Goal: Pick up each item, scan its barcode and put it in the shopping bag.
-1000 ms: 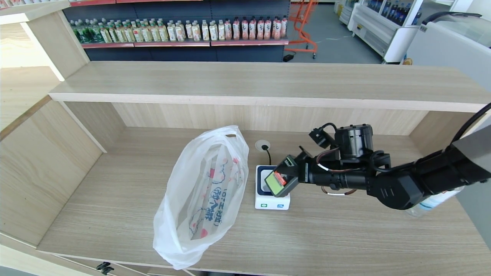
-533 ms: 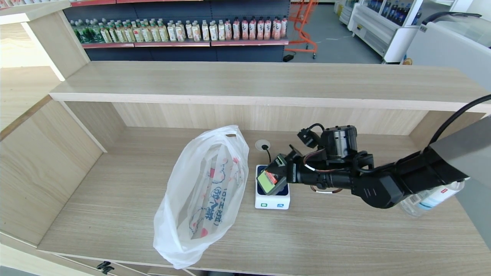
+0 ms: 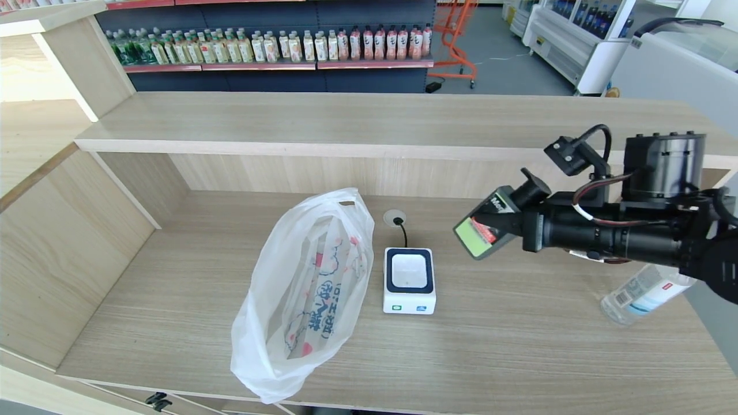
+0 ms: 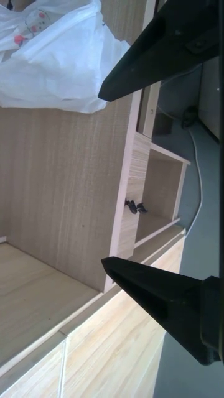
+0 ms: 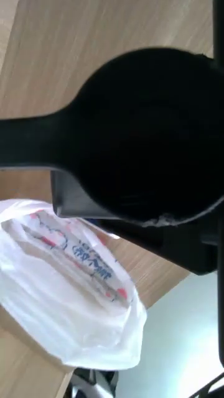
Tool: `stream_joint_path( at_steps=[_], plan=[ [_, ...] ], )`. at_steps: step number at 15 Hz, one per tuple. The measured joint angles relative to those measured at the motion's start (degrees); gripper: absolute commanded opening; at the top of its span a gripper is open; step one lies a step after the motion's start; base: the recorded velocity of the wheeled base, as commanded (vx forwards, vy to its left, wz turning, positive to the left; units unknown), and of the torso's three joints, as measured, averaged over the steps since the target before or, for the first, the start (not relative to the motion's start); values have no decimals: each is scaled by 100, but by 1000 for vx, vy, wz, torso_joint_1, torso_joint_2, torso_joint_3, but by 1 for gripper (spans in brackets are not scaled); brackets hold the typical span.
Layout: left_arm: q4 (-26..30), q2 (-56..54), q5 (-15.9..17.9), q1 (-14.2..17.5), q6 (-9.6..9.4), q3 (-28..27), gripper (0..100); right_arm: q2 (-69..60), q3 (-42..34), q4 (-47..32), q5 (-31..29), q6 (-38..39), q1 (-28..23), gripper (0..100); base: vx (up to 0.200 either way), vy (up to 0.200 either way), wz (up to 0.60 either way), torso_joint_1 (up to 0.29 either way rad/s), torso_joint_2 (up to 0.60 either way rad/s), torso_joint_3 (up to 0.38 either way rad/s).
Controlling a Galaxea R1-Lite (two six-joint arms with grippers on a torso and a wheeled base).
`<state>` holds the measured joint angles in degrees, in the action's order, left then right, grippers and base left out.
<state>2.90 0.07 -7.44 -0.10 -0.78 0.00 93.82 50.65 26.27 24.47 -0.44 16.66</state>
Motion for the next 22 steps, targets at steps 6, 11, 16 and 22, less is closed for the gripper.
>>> stream_joint_path(
  at_steps=[6,11,16,22],
  plan=[
    [0,0,0,0,-6,0,100,-1351,-1651,172,440,-847,-886,0,0,0,0,0,0,0],
    [-1,0,-2,0,34,0,100,-1734,-1668,169,741,739,-556,0,0,160,0,-2,2,3],
    [0,0,-2,0,38,0,100,-1497,-1546,151,695,827,-60,0,0,200,0,3,2,0],
    [-1,-5,0,5,21,0,100,-833,-1392,148,319,1414,402,0,0,0,0,0,0,0]
  ],
)
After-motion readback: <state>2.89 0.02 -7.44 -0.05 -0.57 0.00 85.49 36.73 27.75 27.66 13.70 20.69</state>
